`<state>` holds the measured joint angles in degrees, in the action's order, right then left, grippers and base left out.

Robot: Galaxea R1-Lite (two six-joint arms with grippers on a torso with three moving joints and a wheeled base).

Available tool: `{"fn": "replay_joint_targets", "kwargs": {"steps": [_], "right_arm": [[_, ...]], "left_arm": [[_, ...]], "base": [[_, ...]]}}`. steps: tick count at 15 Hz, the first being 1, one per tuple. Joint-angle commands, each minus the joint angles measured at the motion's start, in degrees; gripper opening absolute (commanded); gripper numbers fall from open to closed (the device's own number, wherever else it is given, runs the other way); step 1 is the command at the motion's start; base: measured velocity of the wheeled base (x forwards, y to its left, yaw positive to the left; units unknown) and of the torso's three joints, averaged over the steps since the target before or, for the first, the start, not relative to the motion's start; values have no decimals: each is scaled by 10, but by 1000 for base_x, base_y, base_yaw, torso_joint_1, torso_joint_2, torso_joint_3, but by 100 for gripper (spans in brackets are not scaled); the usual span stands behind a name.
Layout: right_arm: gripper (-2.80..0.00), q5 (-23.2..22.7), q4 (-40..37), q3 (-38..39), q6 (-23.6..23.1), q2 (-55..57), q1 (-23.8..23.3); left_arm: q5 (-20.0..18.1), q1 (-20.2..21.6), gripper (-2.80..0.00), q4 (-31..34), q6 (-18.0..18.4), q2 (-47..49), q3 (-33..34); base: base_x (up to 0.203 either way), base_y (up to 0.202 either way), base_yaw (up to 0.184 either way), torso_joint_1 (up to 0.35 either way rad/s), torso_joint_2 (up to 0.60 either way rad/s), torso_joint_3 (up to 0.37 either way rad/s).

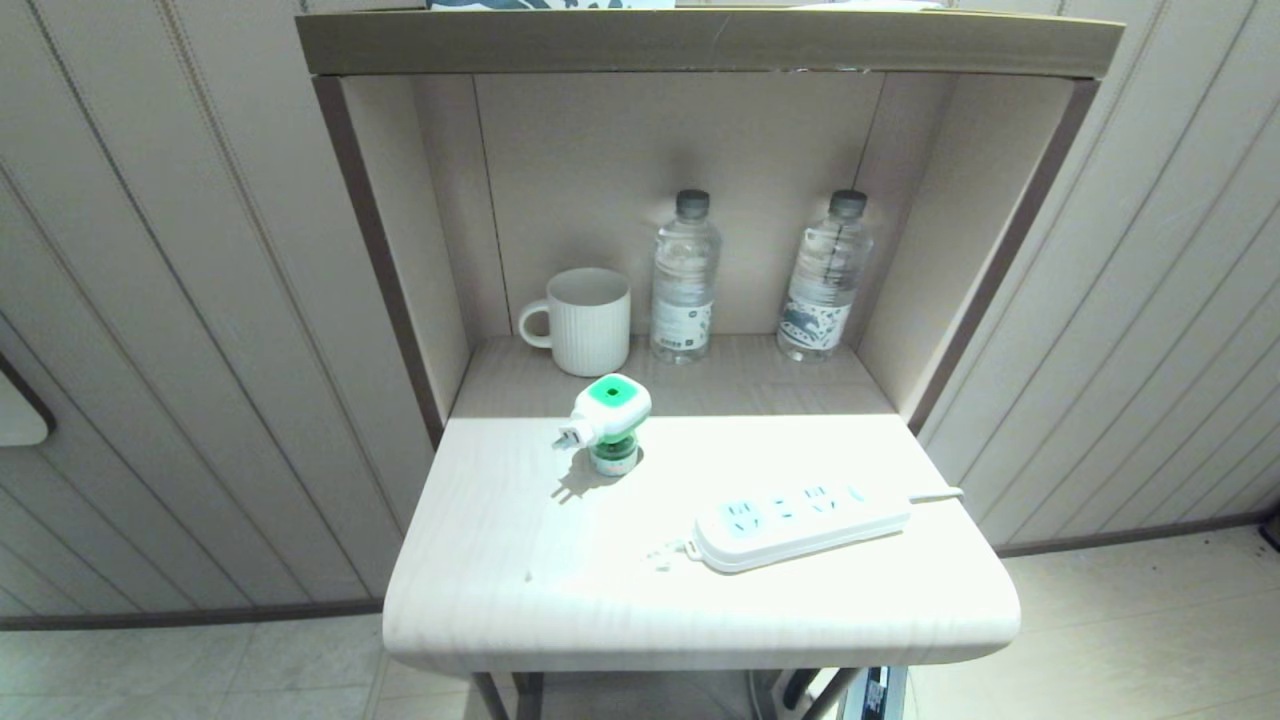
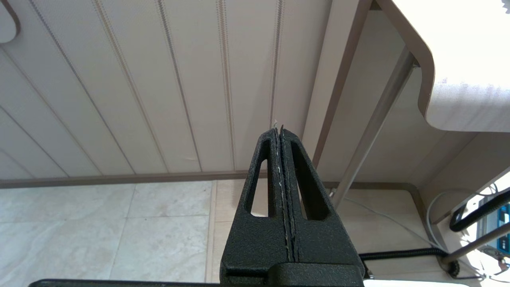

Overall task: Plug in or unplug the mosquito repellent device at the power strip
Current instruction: Pick up the mosquito repellent liquid

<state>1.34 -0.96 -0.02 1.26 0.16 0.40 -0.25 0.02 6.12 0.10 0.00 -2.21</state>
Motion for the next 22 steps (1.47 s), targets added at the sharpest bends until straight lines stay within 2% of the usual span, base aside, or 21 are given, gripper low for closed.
{"fn": "replay_joint_targets", "kwargs": {"steps": [1, 5, 7, 9, 11, 16, 19, 20, 22], "right_arm": [[-280, 0, -1, 0, 0, 2, 0], [-280, -1, 0, -1, -5, 1, 0], [-280, -5, -8, -36, -9, 1, 1], [-280, -22, -62, -124, -7, 4, 0], [-280, -51, -138, -250, 0, 43, 0], [-280, -82, -190, -503, 51, 306, 18], [-280, -120, -207, -660, 68, 452, 28], [-280, -130, -229, -722, 73, 501, 38], [-280, -140, -310, -850, 91, 600, 94]], "left_arm": [[0, 1, -280, 0, 0, 1, -1], [0, 1, -280, 0, 0, 1, 0], [0, 1, -280, 0, 0, 1, 0], [0, 0, -280, 0, 0, 1, 0], [0, 1, -280, 0, 0, 1, 0], [0, 1, -280, 0, 0, 1, 0], [0, 0, -280, 0, 0, 1, 0], [0, 0, -280, 0, 0, 1, 0], [0, 1, -280, 0, 0, 1, 0]], "base": [[0, 0, 0, 0, 0, 0], [0, 0, 0, 0, 0, 0], [0, 0, 0, 0, 0, 0], [0, 0, 0, 0, 0, 0], [0, 0, 0, 0, 0, 0], [0, 0, 0, 0, 0, 0], [0, 0, 0, 0, 0, 0], [0, 0, 0, 0, 0, 0], [0, 0, 0, 0, 0, 0]]}}
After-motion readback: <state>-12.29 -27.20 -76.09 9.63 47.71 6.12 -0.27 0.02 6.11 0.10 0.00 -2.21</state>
